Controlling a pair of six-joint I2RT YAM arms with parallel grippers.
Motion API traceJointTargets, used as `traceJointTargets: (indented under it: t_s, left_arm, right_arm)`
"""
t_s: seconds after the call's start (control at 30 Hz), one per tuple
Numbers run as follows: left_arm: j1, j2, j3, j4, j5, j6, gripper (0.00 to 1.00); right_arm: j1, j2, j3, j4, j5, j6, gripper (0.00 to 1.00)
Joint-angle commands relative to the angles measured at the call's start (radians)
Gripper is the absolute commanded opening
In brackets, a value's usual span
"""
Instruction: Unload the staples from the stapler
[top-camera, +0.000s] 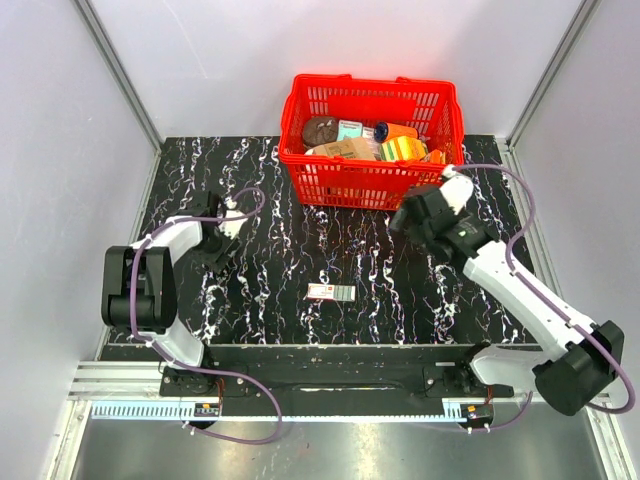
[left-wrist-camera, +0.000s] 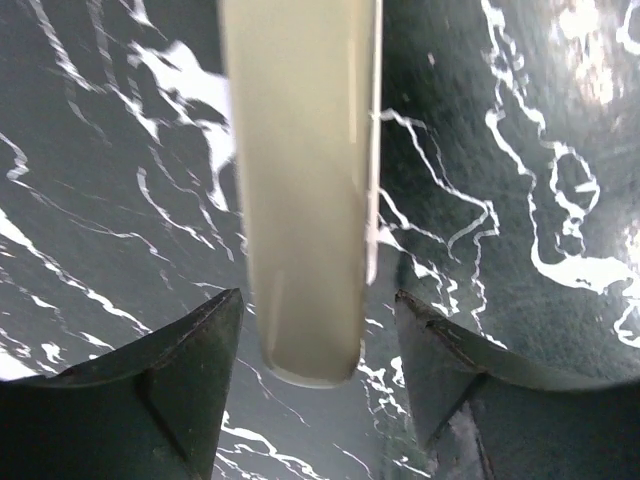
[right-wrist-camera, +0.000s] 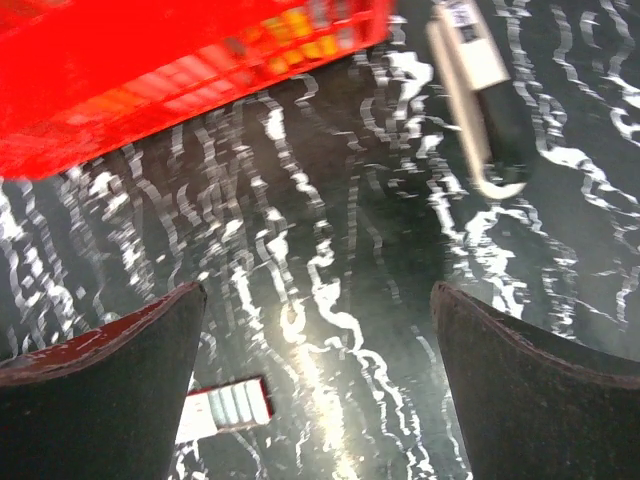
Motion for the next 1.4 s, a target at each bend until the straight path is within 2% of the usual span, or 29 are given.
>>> traceJointTargets:
  t_s: [0.0,0.13,0.27,0.3,0.37,0.43,0.5,0.77,0.9,1.03,1.23,1.37]
  left_arm:
    - [0.004,-0.061,-0.024,-0.034,-0.012,-0.015,0.68]
    - [0.005,-0.17,0.014,-0.103,0.04,-0.049,0.77]
    - [0.018,-0.271,0.103,-0.167,0.159,-0.086,0.89]
    - [0.019,-0.288,0.127,-0.178,0.179,-0.095,0.93]
    - [0.025,-0.297,0.163,-0.206,0.218,-0.101,0.95]
    - [0.068,-0.294,0.184,-0.218,0.326,-0.1,0.99]
    - [0.105,-0.293,0.188,-0.201,0.366,-0.121,0.99]
    - [0.159,-0.342,0.177,-0.148,0.342,-0.159,0.99]
    - [0.173,-0.331,0.218,-0.259,0.383,-0.11,0.99]
    - [0.173,-0.372,0.188,-0.266,0.353,-0.072,0.99]
    - [0.173,-0.446,0.14,-0.203,0.299,-0.092,0.99]
    - [0.174,-0.477,0.096,-0.181,0.308,-0.092,0.99]
  right_arm:
    - [-0.191,0.005,-0.036,-0.106,-0.144,0.018,0.99]
    - [-0.264,0.028,-0.051,-0.114,-0.127,-0.024,0.99]
    - [-0.334,0.072,-0.052,-0.108,-0.121,-0.077,0.99]
    - [-0.354,0.087,-0.048,-0.102,-0.133,-0.106,0.99]
    - [-0.394,0.141,-0.023,-0.091,-0.15,-0.152,0.99]
    - [-0.429,0.186,0.001,-0.096,-0.149,-0.185,1.0]
    - [-0.452,0.221,0.018,-0.093,-0.146,-0.217,1.0]
    - [-0.518,0.333,0.035,0.004,-0.241,-0.361,0.9]
    - [-0.529,0.371,0.043,0.061,-0.267,-0.422,0.85]
    - [-0.537,0.411,0.067,0.09,-0.287,-0.458,0.76]
    - [-0.563,0.488,0.066,0.159,-0.35,-0.499,0.76]
    - [-0.578,0.499,0.055,0.193,-0.333,-0.502,0.75]
